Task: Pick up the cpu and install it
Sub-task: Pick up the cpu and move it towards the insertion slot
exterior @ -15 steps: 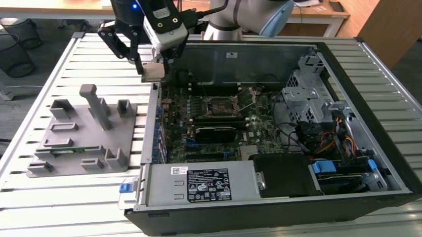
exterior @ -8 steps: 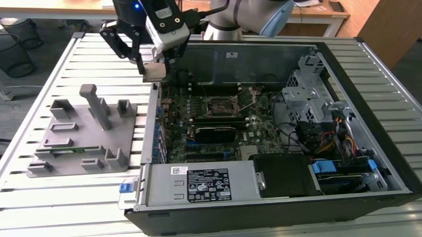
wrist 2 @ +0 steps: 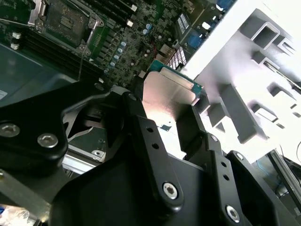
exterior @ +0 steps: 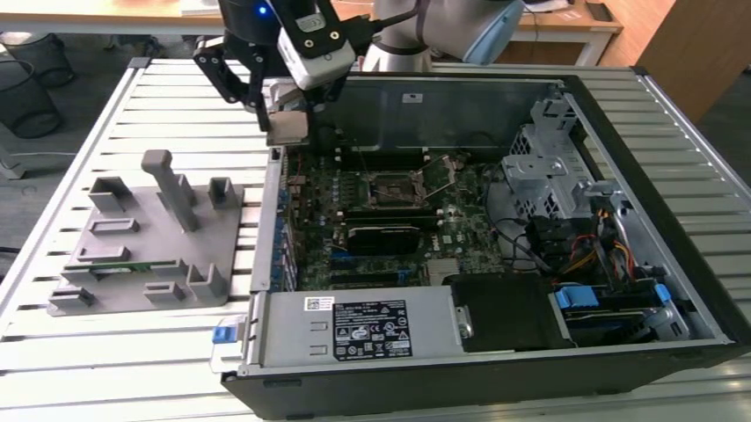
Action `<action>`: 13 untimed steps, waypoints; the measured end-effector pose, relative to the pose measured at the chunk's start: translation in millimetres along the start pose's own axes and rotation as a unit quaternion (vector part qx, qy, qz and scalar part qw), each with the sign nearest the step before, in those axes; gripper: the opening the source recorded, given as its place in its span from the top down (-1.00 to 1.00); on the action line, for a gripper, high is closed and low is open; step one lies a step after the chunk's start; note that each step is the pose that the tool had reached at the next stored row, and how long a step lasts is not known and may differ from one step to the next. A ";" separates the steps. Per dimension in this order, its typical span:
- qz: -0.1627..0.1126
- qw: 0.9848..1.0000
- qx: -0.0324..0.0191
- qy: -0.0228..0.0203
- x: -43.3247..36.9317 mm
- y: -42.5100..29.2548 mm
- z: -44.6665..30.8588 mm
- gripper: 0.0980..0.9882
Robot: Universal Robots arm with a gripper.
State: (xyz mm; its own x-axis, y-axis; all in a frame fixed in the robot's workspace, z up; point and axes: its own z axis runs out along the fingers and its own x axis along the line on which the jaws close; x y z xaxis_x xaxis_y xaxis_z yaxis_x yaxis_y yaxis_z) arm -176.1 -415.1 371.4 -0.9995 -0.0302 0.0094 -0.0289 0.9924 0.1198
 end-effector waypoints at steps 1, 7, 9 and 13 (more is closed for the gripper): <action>0.000 1.000 0.000 0.000 -1.3 0.2 0.0 0.04; 0.000 1.000 0.008 0.000 -7.3 4.0 0.6 0.04; 0.000 1.000 0.012 0.000 -9.0 5.8 0.8 0.04; 0.000 1.000 0.015 0.000 -11.5 8.2 1.2 0.04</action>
State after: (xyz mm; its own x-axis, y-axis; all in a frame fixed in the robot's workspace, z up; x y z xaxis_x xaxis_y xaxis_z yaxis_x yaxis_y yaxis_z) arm -164.9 -406.6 371.1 -0.9995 -0.0300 0.0103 -0.0289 0.9955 0.0908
